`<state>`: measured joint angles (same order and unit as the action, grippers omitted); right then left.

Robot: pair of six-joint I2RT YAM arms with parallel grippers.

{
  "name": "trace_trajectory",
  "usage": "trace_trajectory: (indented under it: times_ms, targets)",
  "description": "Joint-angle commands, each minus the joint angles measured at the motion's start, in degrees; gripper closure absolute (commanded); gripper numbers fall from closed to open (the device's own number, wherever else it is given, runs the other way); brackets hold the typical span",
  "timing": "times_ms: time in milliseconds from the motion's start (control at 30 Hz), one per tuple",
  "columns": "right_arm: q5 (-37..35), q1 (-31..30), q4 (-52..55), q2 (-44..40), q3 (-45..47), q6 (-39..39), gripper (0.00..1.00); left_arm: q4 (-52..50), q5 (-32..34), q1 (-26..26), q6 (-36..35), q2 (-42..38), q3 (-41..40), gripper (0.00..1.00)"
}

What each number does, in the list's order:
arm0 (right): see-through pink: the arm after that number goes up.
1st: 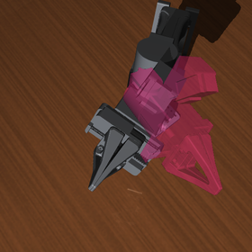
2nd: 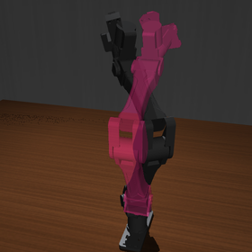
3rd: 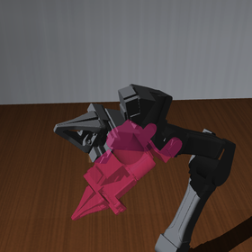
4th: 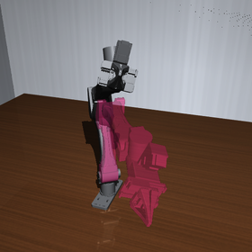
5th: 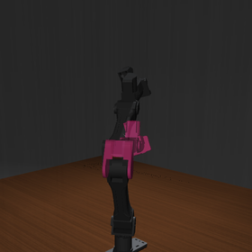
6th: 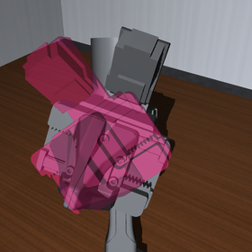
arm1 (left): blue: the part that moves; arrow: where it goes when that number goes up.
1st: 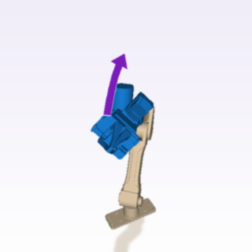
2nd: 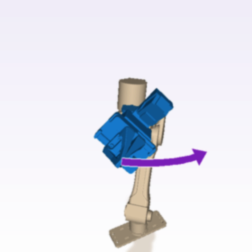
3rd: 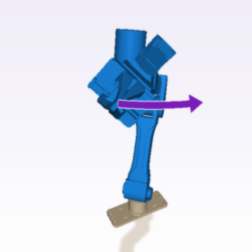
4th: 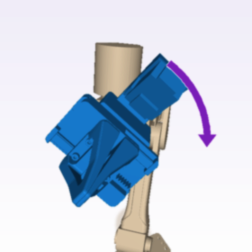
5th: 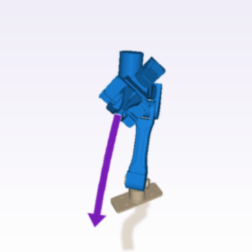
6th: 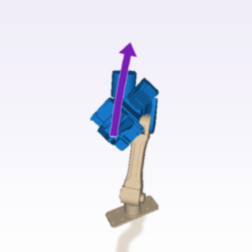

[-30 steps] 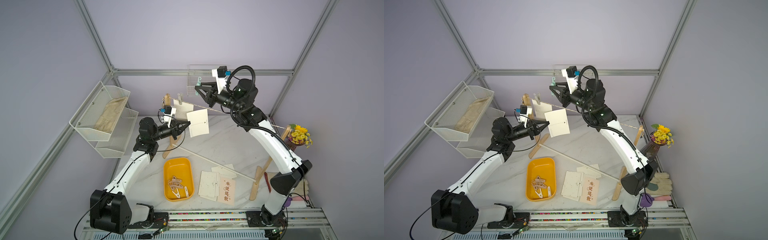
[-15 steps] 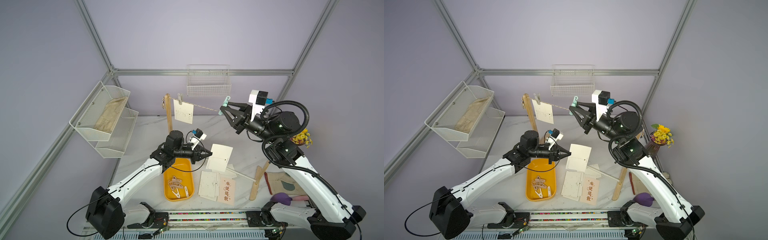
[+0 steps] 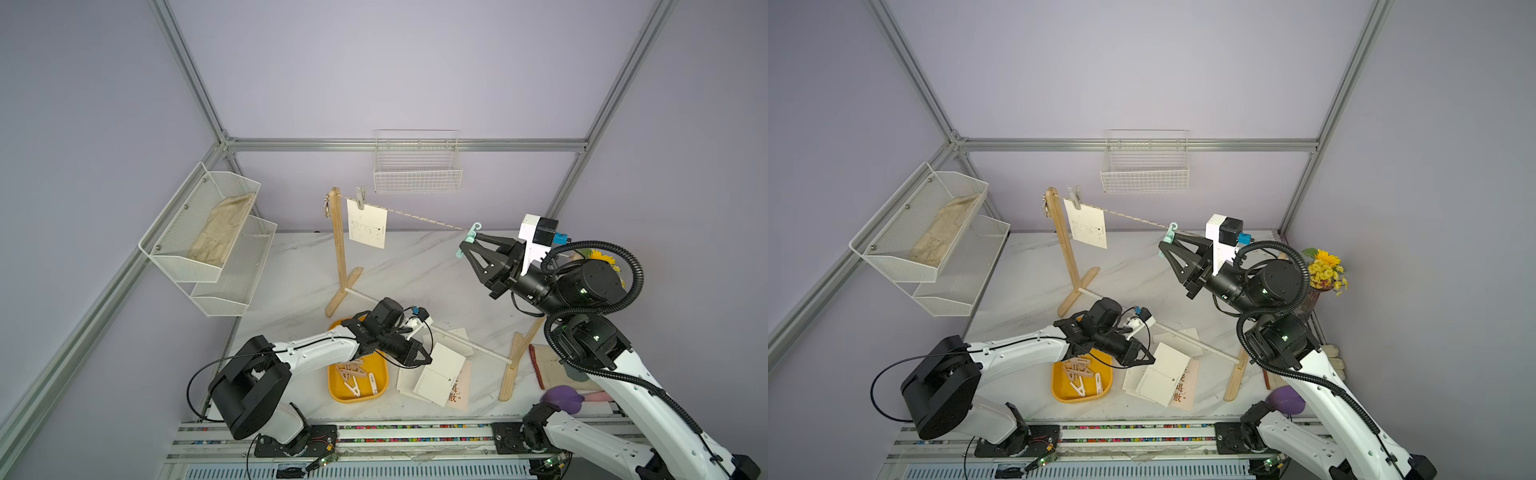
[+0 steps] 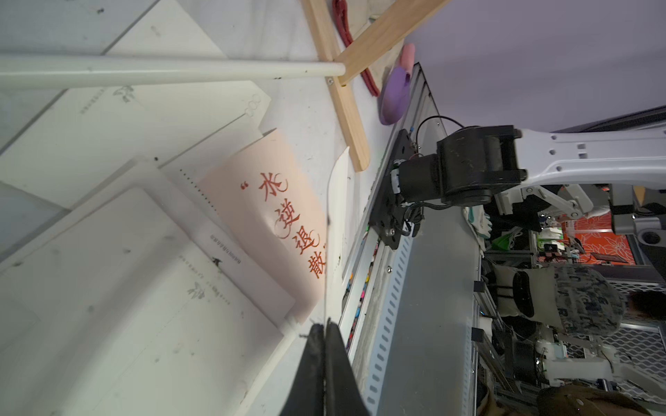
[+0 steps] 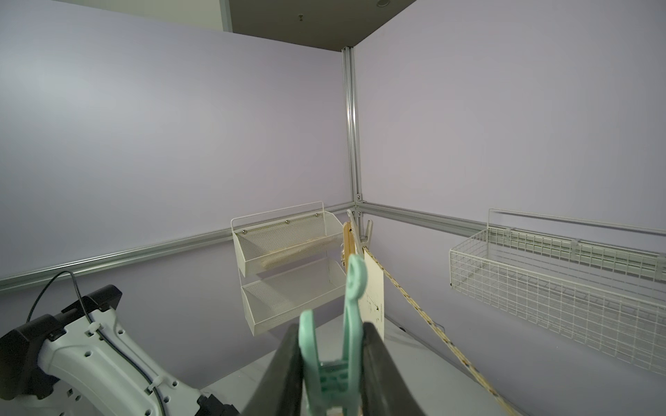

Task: Remove the postcards from the strings
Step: Place the postcard on the postcard.

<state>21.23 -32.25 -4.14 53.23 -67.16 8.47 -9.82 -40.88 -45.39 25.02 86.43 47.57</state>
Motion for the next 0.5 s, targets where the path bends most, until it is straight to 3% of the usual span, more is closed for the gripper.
trace_trajectory:
  times_ms: [0,133,233,400,467]
  targets:
    - [-1.1,-0.2,1.6,-0.8,0.4,-0.9,0.72,-1.2,3.7,0.2,0.3,0.1,-0.6,1.00]
    - [-1.3,-0.2,2.3,-1.1,1.1,-1.0,0.72,-5.7,9.8,0.1,-0.7,0.3,1.1,0.88]
    - [-1.2,-0.2,2.5,-1.1,2.1,-0.2,0.72,-9.5,15.8,0.5,-2.4,-0.7,2.6,0.72]
    - [2.9,-0.2,4.4,-0.1,2.8,0.9,0.72,-14.4,22.2,1.3,-4.9,-4.9,4.6,0.61]
    - [5.7,-0.2,5.7,0.5,3.4,1.7,0.72,-15.9,26.7,2.1,-5.5,-10.5,5.4,0.58]
